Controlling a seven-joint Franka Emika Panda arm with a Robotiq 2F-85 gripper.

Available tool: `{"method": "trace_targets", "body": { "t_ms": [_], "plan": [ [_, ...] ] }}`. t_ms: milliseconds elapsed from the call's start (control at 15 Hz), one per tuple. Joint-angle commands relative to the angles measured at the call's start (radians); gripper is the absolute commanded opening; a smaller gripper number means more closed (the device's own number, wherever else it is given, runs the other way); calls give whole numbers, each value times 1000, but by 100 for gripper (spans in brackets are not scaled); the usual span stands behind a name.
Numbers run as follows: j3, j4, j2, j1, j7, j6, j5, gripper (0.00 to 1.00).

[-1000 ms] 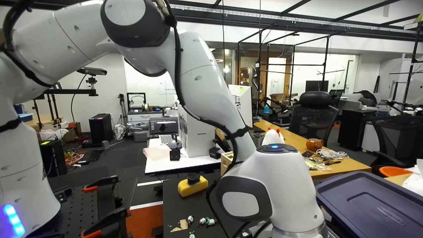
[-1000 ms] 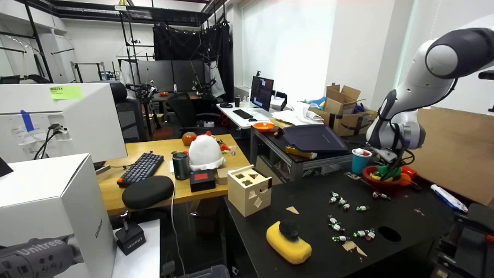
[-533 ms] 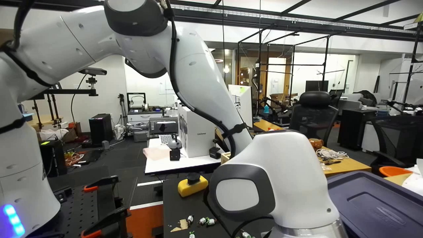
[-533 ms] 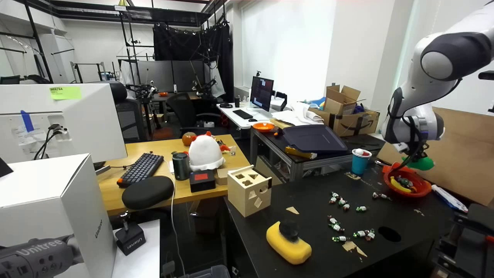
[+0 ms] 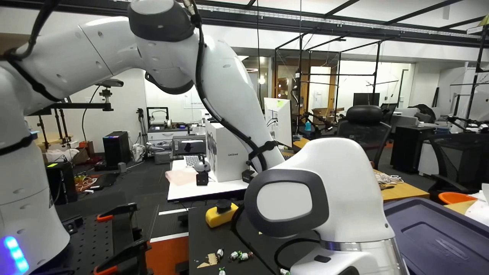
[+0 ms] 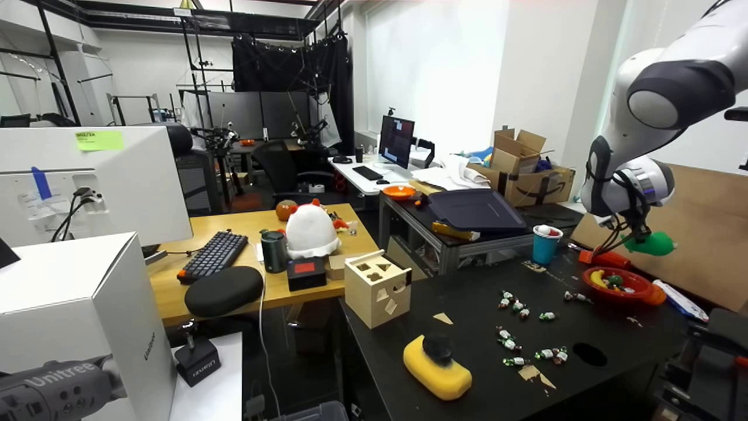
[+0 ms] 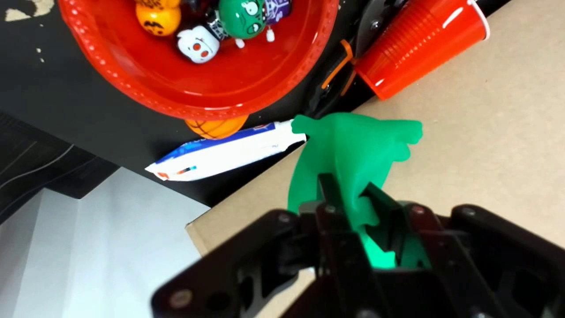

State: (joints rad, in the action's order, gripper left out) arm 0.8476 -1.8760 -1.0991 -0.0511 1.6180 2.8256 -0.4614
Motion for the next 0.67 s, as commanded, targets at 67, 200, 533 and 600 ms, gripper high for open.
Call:
{"method": "trace_targets", "body": {
  "t_ms": [67, 200, 533, 600],
  "plan": [
    [3, -4, 20, 6, 82, -37, 96, 4],
    [24, 18, 10, 2, 116, -76, 123, 4],
    [140, 83, -74, 58, 340, -242, 242, 64],
    [141, 91, -78, 59, 363, -261, 269, 71]
  ]
}}
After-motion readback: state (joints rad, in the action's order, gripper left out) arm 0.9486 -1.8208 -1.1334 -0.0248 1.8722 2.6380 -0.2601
